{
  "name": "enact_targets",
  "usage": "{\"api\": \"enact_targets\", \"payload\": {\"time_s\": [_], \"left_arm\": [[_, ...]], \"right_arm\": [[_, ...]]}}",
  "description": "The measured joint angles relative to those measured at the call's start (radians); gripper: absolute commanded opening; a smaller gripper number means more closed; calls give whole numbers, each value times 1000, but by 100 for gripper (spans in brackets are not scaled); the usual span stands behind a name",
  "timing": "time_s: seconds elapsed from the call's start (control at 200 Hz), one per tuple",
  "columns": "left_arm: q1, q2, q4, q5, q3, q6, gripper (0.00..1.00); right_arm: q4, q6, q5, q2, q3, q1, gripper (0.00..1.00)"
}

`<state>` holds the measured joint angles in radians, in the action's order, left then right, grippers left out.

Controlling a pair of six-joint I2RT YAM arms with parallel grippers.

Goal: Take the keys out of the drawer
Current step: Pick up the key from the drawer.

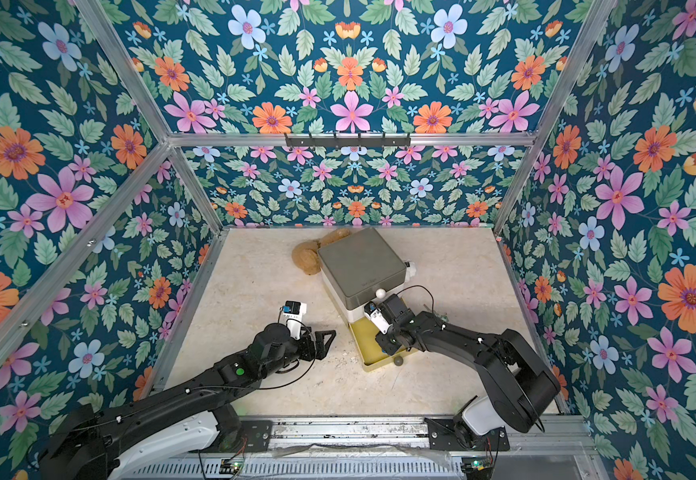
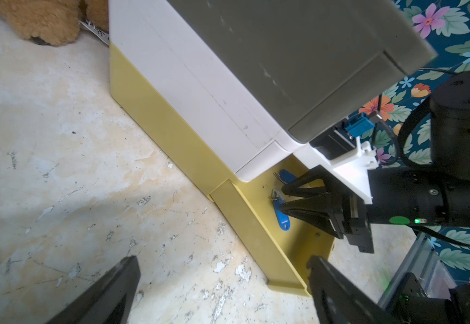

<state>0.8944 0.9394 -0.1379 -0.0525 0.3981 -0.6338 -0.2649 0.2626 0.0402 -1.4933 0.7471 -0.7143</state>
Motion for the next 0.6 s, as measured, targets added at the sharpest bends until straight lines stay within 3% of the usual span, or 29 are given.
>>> {"api": "enact_targets", "payload": {"time_s": [0.395, 0.6], "left_arm": [[0, -18, 16, -12, -3, -14, 99], [0, -19, 28, -20, -5, -14, 99]], "right_arm": [[6, 16, -23, -51, 10, 0, 32], [7, 15, -27, -71, 25, 0, 23]]}}
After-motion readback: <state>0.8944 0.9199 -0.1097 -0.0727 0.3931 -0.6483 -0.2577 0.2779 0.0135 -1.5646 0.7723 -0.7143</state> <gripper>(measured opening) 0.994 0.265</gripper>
